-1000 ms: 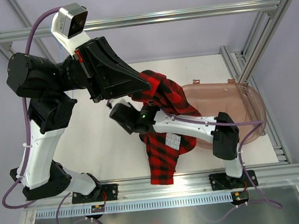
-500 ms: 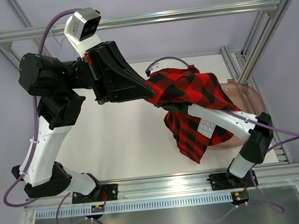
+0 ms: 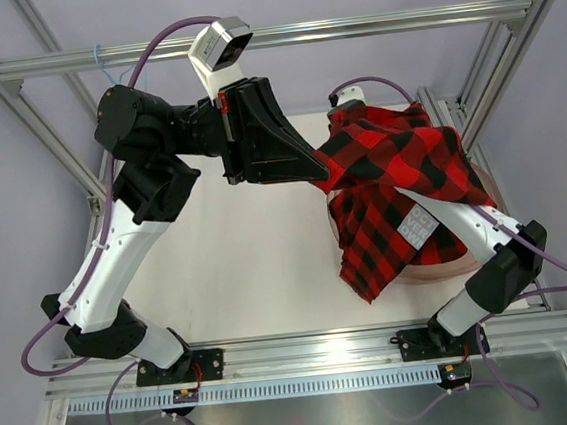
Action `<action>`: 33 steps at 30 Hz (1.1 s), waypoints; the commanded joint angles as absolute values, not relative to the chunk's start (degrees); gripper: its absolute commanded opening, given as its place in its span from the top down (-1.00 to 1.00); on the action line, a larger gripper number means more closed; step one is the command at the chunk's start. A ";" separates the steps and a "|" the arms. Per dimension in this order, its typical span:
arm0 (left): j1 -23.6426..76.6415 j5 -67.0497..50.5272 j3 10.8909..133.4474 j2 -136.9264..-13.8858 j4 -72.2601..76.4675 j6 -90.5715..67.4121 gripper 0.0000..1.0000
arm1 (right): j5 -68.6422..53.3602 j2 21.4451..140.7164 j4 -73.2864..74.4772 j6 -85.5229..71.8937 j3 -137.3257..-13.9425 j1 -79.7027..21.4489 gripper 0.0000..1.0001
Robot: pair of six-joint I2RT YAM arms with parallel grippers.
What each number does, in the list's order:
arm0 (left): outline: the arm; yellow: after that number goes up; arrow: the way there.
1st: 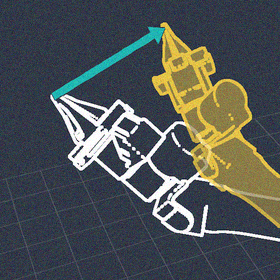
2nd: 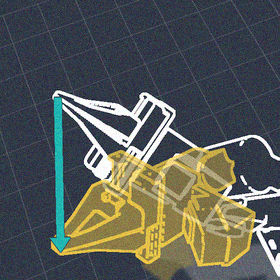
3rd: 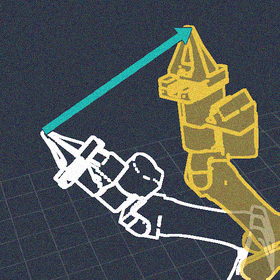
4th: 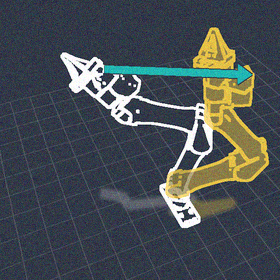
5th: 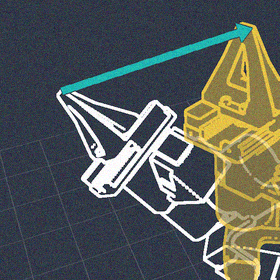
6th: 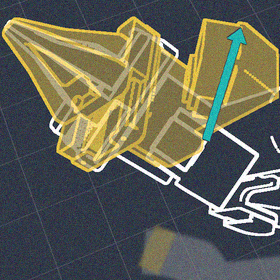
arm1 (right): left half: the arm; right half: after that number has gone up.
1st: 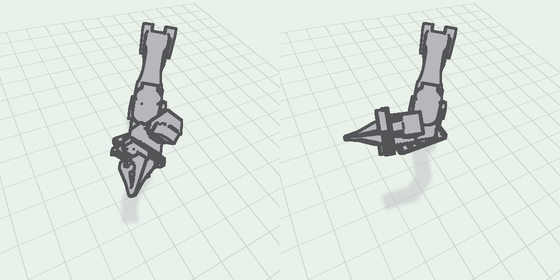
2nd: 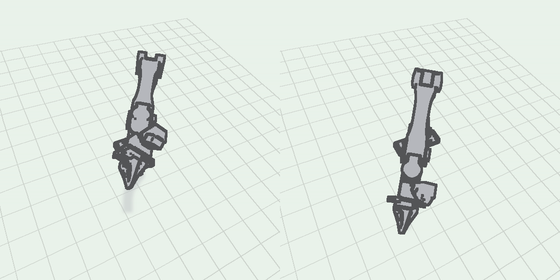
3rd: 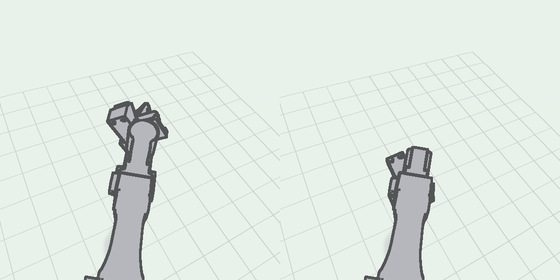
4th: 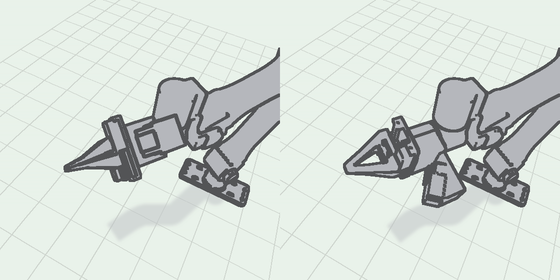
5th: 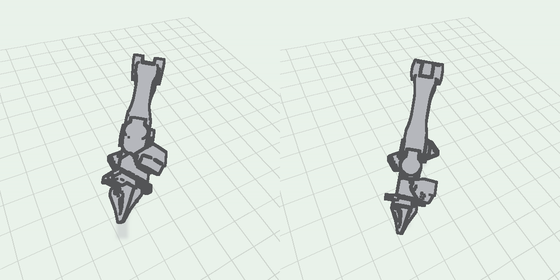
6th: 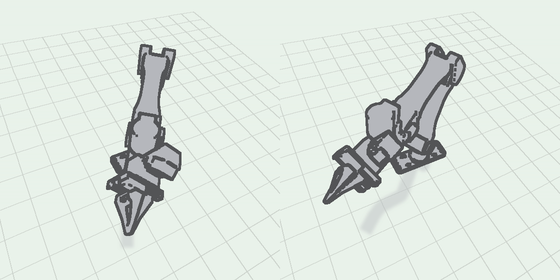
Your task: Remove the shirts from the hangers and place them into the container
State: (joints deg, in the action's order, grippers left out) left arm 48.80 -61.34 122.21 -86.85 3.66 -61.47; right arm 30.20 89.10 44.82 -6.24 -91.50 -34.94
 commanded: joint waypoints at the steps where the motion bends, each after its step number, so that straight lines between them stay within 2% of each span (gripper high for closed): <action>1: 49.31 -64.16 122.70 -85.78 8.00 -63.02 1.00 | 26.38 86.92 45.43 -2.03 -96.67 -32.09 0.01; 12: 49.48 -63.81 122.43 -87.10 8.96 -63.28 1.00 | 23.21 86.84 45.79 -0.35 -98.96 -24.53 0.02; 33: 49.66 -65.04 120.41 -88.24 11.69 -64.07 1.00 | 17.49 89.91 46.49 2.81 -106.16 -19.34 0.05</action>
State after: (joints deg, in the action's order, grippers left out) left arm 49.25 -61.82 119.83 -89.10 7.55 -61.95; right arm 18.96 89.38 46.54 0.86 -102.10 -20.21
